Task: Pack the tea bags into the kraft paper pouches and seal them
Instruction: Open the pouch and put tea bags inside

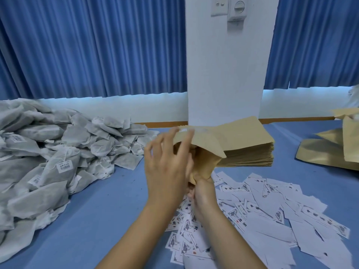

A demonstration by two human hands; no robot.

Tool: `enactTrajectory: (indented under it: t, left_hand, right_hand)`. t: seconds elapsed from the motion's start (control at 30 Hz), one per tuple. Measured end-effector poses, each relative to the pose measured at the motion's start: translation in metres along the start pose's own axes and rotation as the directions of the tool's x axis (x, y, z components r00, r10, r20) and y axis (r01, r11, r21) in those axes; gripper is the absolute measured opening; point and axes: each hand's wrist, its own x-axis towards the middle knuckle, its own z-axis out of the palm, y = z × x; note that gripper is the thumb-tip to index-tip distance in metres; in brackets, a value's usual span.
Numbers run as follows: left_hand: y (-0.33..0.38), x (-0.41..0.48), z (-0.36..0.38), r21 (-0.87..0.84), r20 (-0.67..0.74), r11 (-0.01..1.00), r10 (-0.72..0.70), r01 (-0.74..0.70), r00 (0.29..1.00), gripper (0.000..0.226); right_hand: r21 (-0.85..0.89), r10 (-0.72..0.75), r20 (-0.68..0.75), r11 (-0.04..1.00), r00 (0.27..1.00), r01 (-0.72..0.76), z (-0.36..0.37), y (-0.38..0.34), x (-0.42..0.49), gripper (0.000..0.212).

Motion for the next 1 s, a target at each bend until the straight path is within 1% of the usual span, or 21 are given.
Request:
enactTrajectory:
  t: [0.07,0.13,0.23,0.33,0.4,0.43,0.47,0.5,0.53,0.57,0.6,0.63,0.67,0.7,0.73,0.77,0.8,0.83,0.9,0.93,1.0]
  left_hand:
    - [-0.007,-0.003,0.01,0.041,0.187,0.998,-0.053,0.046,0.981,0.042]
    - [-0.014,-0.016,0.021,-0.007,0.35,0.999,-0.028,0.032,0.936,0.04]
    - [-0.017,-0.047,0.028,-0.029,0.418,0.999,-0.014,0.029,0.908,0.045]
    - [-0.024,-0.067,0.028,-0.169,0.392,0.985,0.085,-0.019,0.916,0.038]
    - [-0.014,-0.07,0.02,-0.352,0.427,0.933,0.092,0.071,0.9,0.027]
    - [-0.004,-0.072,0.016,-0.396,0.486,0.899,0.034,0.185,0.873,0.028]
    - [0.005,-0.074,0.012,-0.392,0.596,0.852,-0.052,0.347,0.801,0.028]
    - [0.013,-0.076,0.01,-0.369,0.723,0.763,-0.124,0.531,0.68,0.026]
    - [0.019,-0.077,0.009,-0.349,0.818,0.597,-0.181,0.722,0.546,0.025]
    - [0.02,-0.078,0.009,-0.298,0.866,0.459,-0.238,0.837,0.439,0.025]
    - [0.019,-0.078,0.009,-0.272,0.872,0.412,-0.278,0.87,0.404,0.026]
    - [0.015,-0.078,0.008,-0.289,0.823,0.493,-0.31,0.821,0.476,0.029]
    - [0.01,-0.076,0.007,-0.352,0.699,0.624,-0.321,0.698,0.639,0.032]
    - [0.004,-0.07,0.003,-0.43,0.528,0.742,-0.255,0.514,0.81,0.033]
    - [-0.001,-0.065,0.0,-0.484,0.352,0.817,-0.146,0.313,0.925,0.03]
    - [-0.006,-0.061,0.0,-0.478,0.222,0.867,-0.039,0.143,0.974,0.025]
    - [-0.012,-0.059,0.004,-0.417,0.201,0.908,0.06,0.031,0.978,0.019]
    - [-0.018,-0.055,0.007,-0.33,0.324,0.943,0.084,0.03,0.942,0.027]
    - [-0.033,-0.057,0.015,-0.173,0.585,0.973,-0.022,0.152,0.81,0.049]
    - [-0.04,-0.061,0.018,-0.17,0.639,0.957,-0.075,0.236,0.766,0.05]
    - [-0.049,-0.063,0.018,-0.275,0.627,0.881,-0.138,0.384,0.766,0.045]
  right_hand:
    - [0.06,0.012,0.071,0.998,0.997,-0.017,0.003,0.0,0.001,0.018]
    - [0.09,-0.008,0.207,0.996,0.978,-0.011,0.002,-0.005,-0.001,0.023]
    - [0.016,0.067,0.4,0.997,0.914,-0.08,-0.004,-0.007,0.0,0.024]
    - [0.037,0.137,0.318,0.987,0.938,-0.156,-0.006,-0.009,0.004,0.027]
    - [0.01,0.127,0.176,0.991,0.976,-0.131,-0.008,-0.009,0.008,0.029]
    - [0.008,0.112,0.139,0.993,0.984,-0.114,-0.009,-0.009,0.011,0.027]
    - [0.005,0.095,0.12,0.995,0.988,-0.097,-0.01,-0.01,0.013,0.026]
    - [-0.009,0.085,0.108,0.996,0.991,-0.084,-0.011,-0.011,0.014,0.024]
    - [-0.03,0.084,0.094,0.996,0.992,-0.082,-0.012,-0.011,0.015,0.023]
    - [-0.038,0.087,0.092,0.996,0.992,-0.083,-0.013,-0.012,0.016,0.022]
    - [-0.034,0.087,0.1,0.996,0.991,-0.084,-0.013,-0.012,0.015,0.021]
    - [-0.04,0.081,0.12,0.996,0.989,-0.077,-0.013,-0.012,0.015,0.023]
    - [-0.072,0.072,0.132,0.995,0.989,-0.063,-0.014,-0.011,0.016,0.025]
    - [-0.119,0.063,0.135,0.992,0.989,-0.047,-0.015,-0.01,0.017,0.027]
    - [-0.167,0.058,0.128,0.985,0.99,-0.036,-0.016,-0.008,0.019,0.029]
    - [-0.201,0.058,0.131,0.979,0.99,-0.031,-0.018,-0.007,0.021,0.032]
    - [-0.218,0.065,0.146,0.975,0.987,-0.032,-0.019,-0.006,0.024,0.034]
    - [-0.216,0.075,0.186,0.976,0.98,-0.034,-0.021,-0.006,0.025,0.035]
    - [-0.199,0.089,0.344,0.98,0.935,-0.02,-0.025,-0.01,0.025,0.032]
    - [-0.224,0.104,0.431,0.975,0.896,-0.005,-0.028,-0.013,0.025,0.027]
    - [-0.438,0.143,0.516,0.891,0.845,0.117,-0.036,-0.021,0.023,0.027]
